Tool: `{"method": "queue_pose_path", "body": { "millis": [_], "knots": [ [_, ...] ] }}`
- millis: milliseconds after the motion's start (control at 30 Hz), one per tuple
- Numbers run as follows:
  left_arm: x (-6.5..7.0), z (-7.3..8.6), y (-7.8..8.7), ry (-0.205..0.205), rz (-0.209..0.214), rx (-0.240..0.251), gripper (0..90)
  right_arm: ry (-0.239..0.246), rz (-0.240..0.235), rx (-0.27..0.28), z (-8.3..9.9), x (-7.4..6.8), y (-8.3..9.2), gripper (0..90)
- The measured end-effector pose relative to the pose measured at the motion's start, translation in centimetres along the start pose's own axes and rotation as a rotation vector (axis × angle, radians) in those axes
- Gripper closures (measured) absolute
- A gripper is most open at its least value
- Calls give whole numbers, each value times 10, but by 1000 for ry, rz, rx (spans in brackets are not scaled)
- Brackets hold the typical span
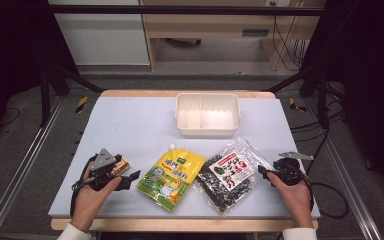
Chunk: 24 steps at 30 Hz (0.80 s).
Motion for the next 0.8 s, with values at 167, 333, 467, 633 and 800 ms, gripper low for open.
{"method": "queue_pose_path", "body": {
  "millis": [167, 333, 467, 633, 800],
  "knots": [
    [1, 0, -1, -6, -5, -4, 82, 11, -4, -8, 0, -2, 1, 397],
    [2, 0, -2, -12, -6, -11, 82, 25, -6, -20, -1, -4, 4, 516],
    [3, 0, -3, -19, -8, -16, 83, 61, -1, -37, -2, -8, 7, 634],
    [3, 0, -2, -16, -9, -15, 84, 62, 0, -36, -2, -9, 9, 721],
    [2, 0, -2, -17, -12, -17, 86, 72, 1, -34, -3, -10, 10, 777]
  ]
}}
Point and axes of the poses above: each handheld gripper's, and its own axes: y roughly backward along the jaws, z roughly out of its underside, x roughly to its right, the point moved 2 cm from there along -y, roughly forward along the jaws, and after that the axes turned 2 degrees about -y, right-handed, at the moved point
